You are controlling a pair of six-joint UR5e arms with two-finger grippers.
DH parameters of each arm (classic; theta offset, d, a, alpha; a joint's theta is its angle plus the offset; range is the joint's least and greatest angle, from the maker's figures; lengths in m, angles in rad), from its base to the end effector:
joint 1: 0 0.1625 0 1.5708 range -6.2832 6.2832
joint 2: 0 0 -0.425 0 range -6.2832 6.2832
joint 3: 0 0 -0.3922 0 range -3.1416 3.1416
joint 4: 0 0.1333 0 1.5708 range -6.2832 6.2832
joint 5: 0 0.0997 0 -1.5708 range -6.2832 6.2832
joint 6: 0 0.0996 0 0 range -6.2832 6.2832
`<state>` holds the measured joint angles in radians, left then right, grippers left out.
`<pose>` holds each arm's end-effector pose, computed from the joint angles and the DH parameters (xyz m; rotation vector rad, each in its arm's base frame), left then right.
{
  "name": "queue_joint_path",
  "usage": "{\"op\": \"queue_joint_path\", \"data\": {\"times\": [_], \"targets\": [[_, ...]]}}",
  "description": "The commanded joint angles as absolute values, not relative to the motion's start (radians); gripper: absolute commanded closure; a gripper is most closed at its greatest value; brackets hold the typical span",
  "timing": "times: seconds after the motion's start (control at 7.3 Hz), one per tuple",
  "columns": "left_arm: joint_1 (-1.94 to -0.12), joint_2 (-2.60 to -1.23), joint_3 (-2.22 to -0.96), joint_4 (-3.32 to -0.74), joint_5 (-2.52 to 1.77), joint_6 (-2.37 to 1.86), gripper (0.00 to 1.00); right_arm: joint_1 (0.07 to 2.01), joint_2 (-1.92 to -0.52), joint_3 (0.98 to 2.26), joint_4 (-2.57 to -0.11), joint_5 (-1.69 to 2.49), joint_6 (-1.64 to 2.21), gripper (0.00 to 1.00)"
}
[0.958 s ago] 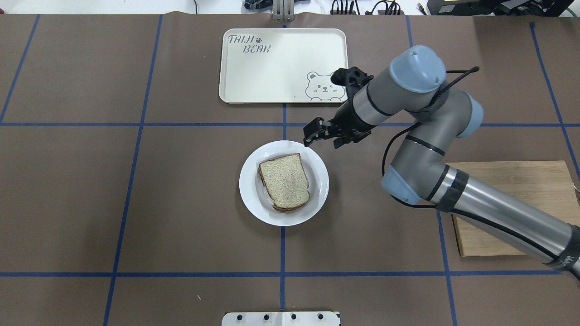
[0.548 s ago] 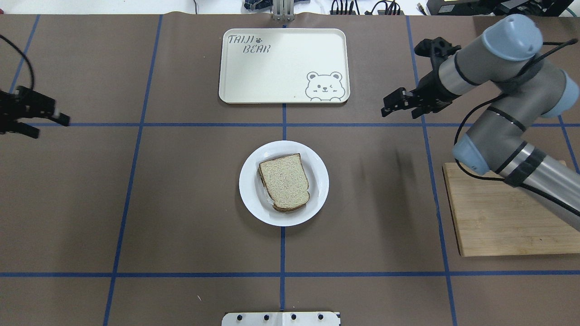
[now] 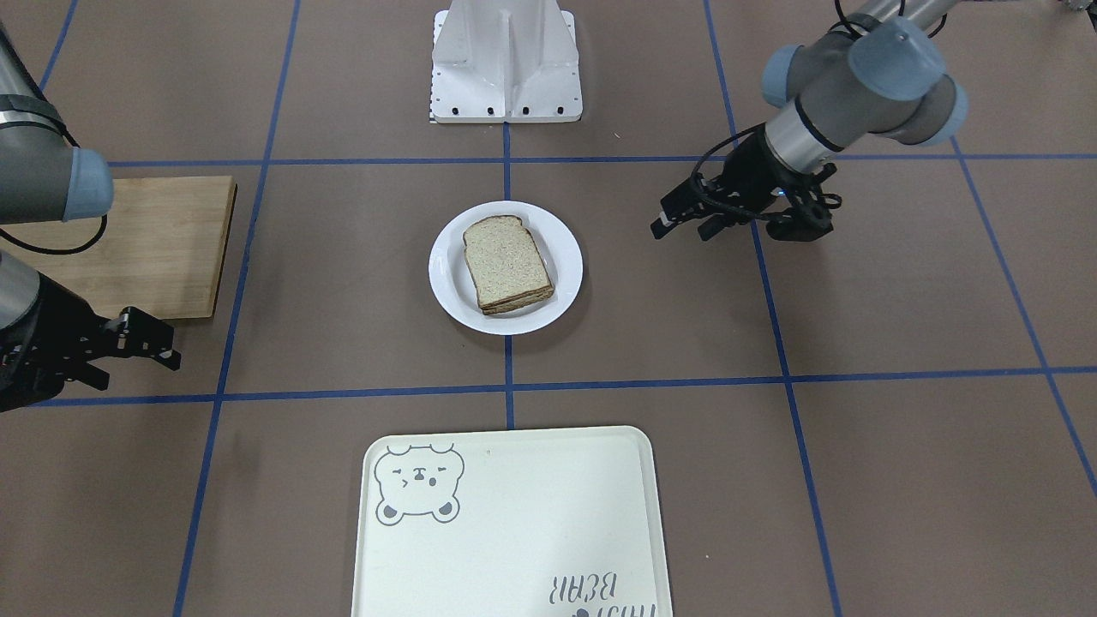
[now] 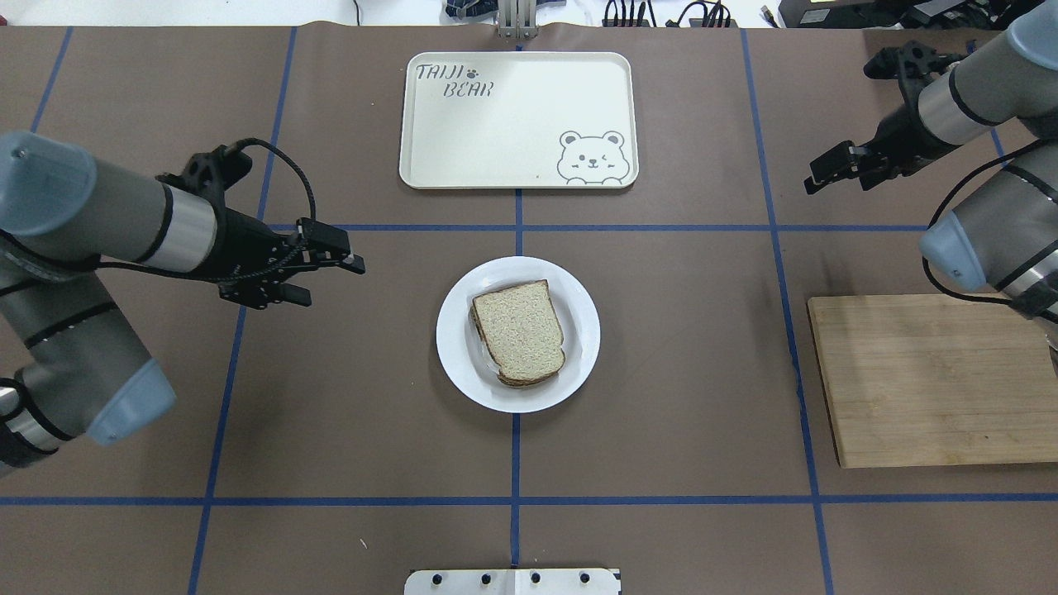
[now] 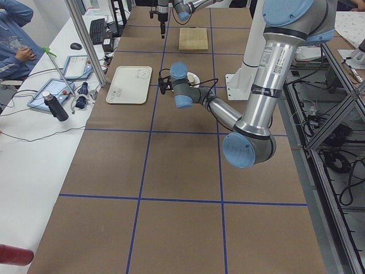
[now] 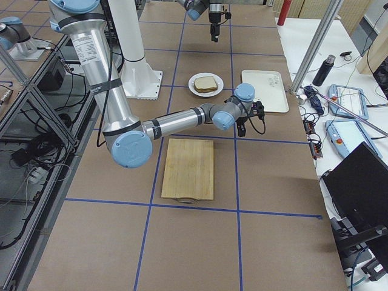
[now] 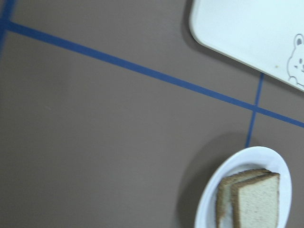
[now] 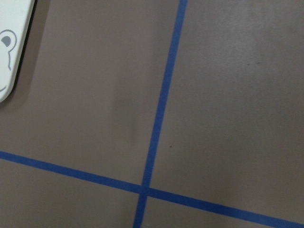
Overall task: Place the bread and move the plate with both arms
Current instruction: 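Raise the right gripper away while the left gripper reaches toward the plate rim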
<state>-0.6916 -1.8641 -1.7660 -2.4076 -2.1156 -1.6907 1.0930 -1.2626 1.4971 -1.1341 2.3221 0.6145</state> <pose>0.3916 -0.4303 0.3093 -0.0792 1.3663 -0.3210 -0.2334 -0.5928 0.4713 0.1704 -0.9470 -0.1260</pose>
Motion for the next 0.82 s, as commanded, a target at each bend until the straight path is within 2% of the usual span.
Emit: {"op": "queue_joint_path", "data": {"times": [0.0,0.27,0.41,0.68], "targets": [[-0.504,-1.870,-1.720,-2.596,-1.821,-1.892,0.03,1.126,-1.269,1.497,-1.202,2.339,0.519,0.00],[-0.421,-1.870,-1.720,-2.621,-1.670,-1.947,0.03,1.124,-1.269,1.499,-1.203,2.338,0.518,0.00],[-0.372,-1.870,-1.720,-2.628,-1.578,-1.945,0.07,1.126,-1.269,1.502,-1.203,2.338,0.518,0.00],[-0.361,-1.887,-1.680,-2.629,-1.568,-1.942,0.07,1.126,-1.270,1.508,-1.201,2.336,0.518,0.00]]}}
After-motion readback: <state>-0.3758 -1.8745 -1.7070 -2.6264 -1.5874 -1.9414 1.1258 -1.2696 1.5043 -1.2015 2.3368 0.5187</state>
